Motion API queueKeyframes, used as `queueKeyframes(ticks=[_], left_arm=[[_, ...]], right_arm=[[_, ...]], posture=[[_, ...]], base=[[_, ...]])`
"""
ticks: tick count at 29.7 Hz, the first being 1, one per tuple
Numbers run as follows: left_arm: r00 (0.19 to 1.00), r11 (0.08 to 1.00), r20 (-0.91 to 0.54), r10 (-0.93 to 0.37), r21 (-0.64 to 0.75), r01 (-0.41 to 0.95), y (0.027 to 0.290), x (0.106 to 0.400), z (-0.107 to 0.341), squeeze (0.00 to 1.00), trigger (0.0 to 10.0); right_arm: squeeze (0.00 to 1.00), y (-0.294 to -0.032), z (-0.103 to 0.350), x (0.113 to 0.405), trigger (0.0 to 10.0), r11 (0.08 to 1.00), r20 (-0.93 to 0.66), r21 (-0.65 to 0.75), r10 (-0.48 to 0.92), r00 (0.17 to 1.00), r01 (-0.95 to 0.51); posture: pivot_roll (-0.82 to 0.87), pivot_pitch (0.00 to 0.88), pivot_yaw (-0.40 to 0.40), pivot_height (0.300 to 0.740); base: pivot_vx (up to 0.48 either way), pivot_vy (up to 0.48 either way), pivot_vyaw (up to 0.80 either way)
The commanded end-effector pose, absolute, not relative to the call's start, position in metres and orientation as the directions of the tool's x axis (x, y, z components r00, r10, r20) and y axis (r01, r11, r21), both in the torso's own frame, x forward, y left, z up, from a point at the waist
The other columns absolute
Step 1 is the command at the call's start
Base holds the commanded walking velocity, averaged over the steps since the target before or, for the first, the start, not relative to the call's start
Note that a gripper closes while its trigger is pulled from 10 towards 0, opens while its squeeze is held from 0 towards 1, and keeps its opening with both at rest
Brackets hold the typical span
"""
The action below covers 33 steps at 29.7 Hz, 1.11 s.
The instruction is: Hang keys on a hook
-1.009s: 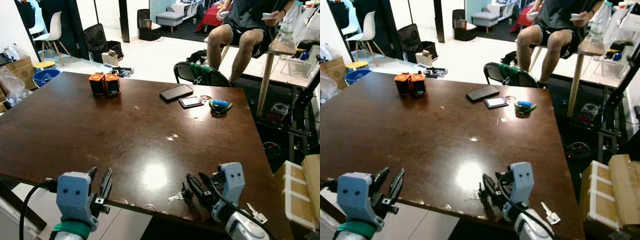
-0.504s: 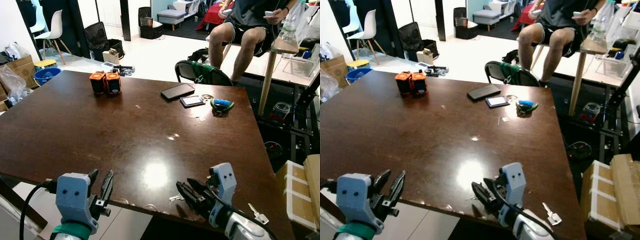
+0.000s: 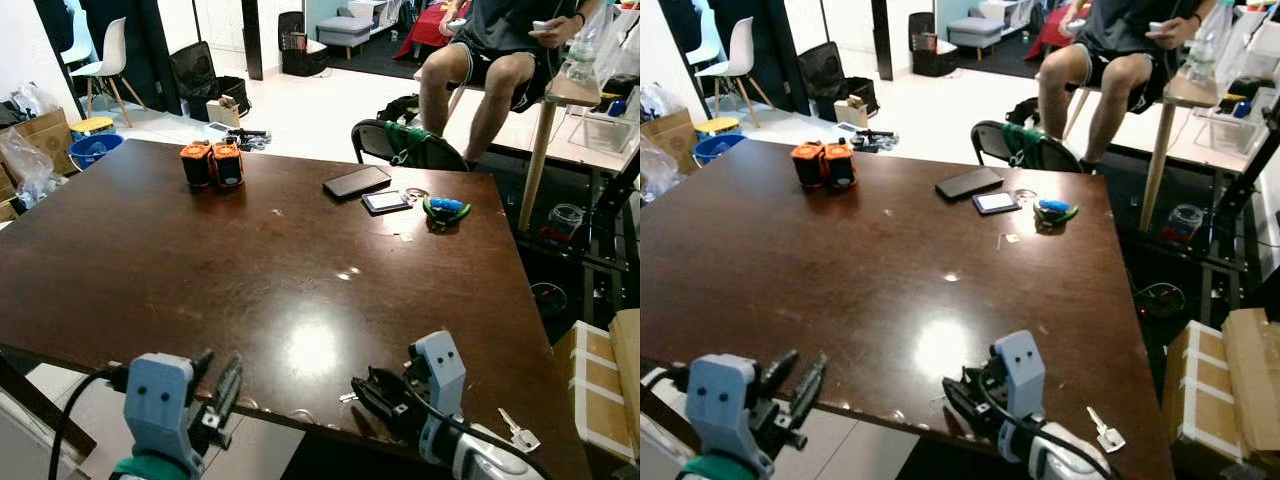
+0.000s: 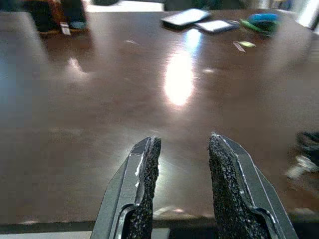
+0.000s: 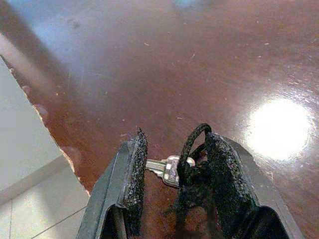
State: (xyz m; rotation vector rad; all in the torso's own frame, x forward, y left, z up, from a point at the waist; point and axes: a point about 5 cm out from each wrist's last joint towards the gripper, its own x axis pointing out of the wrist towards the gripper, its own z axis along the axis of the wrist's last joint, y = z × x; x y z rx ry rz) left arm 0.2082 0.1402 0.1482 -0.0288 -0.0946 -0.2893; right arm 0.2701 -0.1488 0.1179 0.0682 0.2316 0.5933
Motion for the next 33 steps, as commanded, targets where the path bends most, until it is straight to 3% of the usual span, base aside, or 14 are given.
queueKeyframes(ticks=[1, 33], left_arm=[[0.93, 0.93, 0.055, -0.364, -0.04, 0.366, 0.137, 0.2, 0.143, 0.0, 10.0], [0.891, 0.887, 0.003, -0.455, -0.094, 0.453, 0.135, 0.191, 0.139, 0.0, 10.0]], right_arm=[[0.0, -0.147, 0.115, 0.266, 10.0, 0.818, -0.213, 0.139, 0.575, 0.79, -0.558], [0.0, -0.173, 0.107, 0.265, 10.0, 0.833, -0.284, 0.172, 0.553, 0.783, -0.526]], posture=[[-0.12, 0.12, 0.105, 0.74], [-0.12, 0.126, 0.108, 0.74]], base=[[0.0, 0.0, 0.0], [0.0, 0.0, 0.0]])
